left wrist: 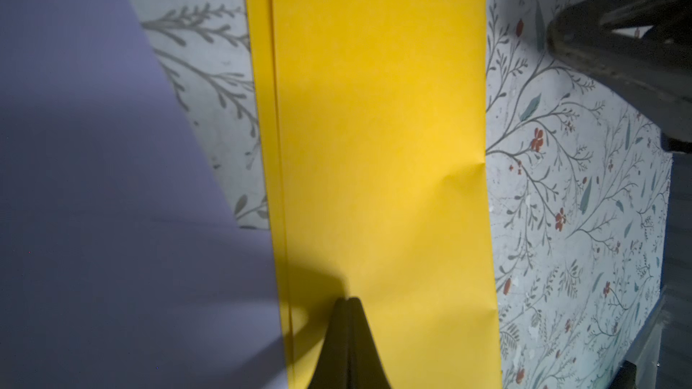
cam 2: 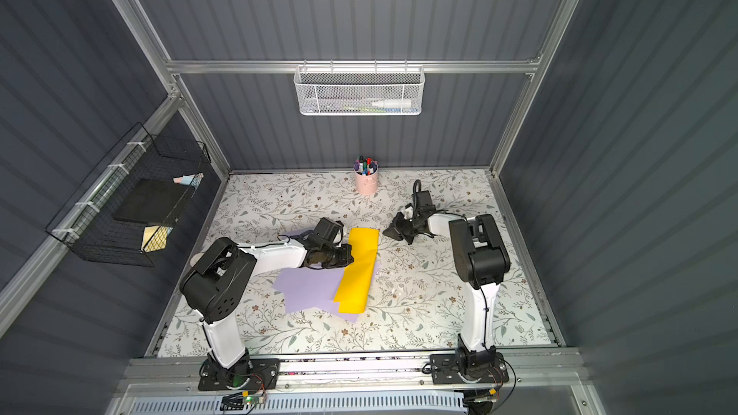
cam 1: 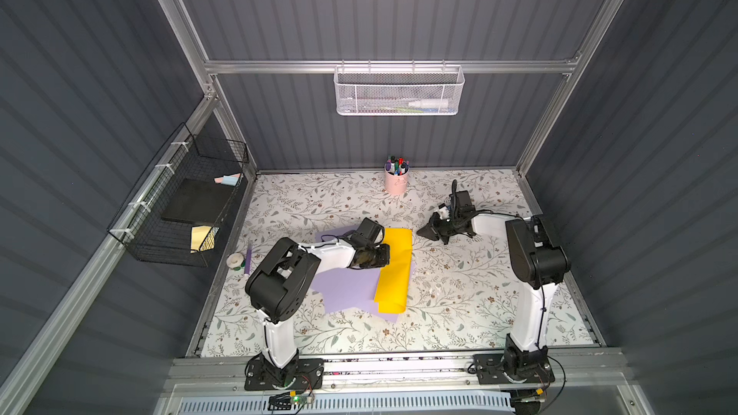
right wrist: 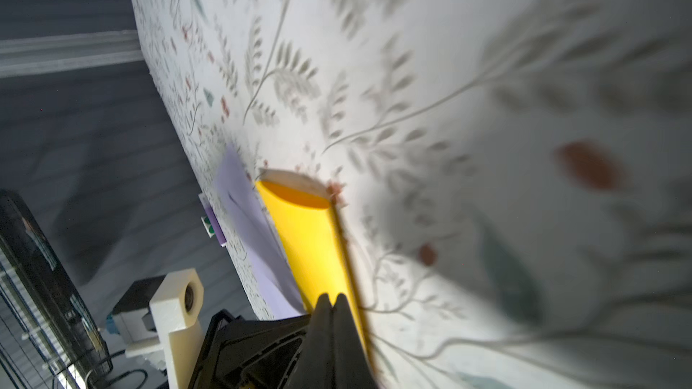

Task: Fold the rectangular paper in half along the long edge
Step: Fold the paper.

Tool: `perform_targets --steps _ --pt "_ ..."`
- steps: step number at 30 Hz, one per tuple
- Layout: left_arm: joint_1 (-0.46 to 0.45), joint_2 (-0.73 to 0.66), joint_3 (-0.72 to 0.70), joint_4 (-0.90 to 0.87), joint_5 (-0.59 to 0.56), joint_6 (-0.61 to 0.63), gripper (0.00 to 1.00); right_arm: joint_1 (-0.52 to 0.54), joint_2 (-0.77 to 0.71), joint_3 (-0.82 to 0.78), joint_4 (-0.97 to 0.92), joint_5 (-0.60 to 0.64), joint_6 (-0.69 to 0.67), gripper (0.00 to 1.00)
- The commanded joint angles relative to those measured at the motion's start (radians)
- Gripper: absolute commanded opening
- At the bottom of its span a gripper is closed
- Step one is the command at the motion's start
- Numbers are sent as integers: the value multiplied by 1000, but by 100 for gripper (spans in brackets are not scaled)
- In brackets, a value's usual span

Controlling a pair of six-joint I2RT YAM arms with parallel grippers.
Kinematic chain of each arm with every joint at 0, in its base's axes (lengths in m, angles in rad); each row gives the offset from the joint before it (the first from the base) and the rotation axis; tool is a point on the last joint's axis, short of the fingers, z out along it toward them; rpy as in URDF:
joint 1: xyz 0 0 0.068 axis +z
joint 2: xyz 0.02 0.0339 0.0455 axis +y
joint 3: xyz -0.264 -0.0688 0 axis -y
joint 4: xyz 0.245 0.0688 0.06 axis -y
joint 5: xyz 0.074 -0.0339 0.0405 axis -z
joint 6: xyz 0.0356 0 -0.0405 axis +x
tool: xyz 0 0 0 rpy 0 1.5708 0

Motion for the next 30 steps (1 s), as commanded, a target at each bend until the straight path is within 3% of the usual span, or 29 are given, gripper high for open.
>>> perform_targets --steps 1,7,16,23,30 --pt "-6 22 -38 -137 -34 18 0 49 0 -11 16 -3 14 0" --pt "-6 26 -34 -141 -34 18 0 73 56 -33 56 0 45 0" --pt "-6 37 -27 -149 -33 20 0 -10 48 -201 112 16 56 0" --pt "-5 29 -30 -150 -35 21 0 -99 -44 -279 82 15 21 0" --pt "-6 31 -30 -152 -38 21 0 -52 -164 -249 8 18 9 0"
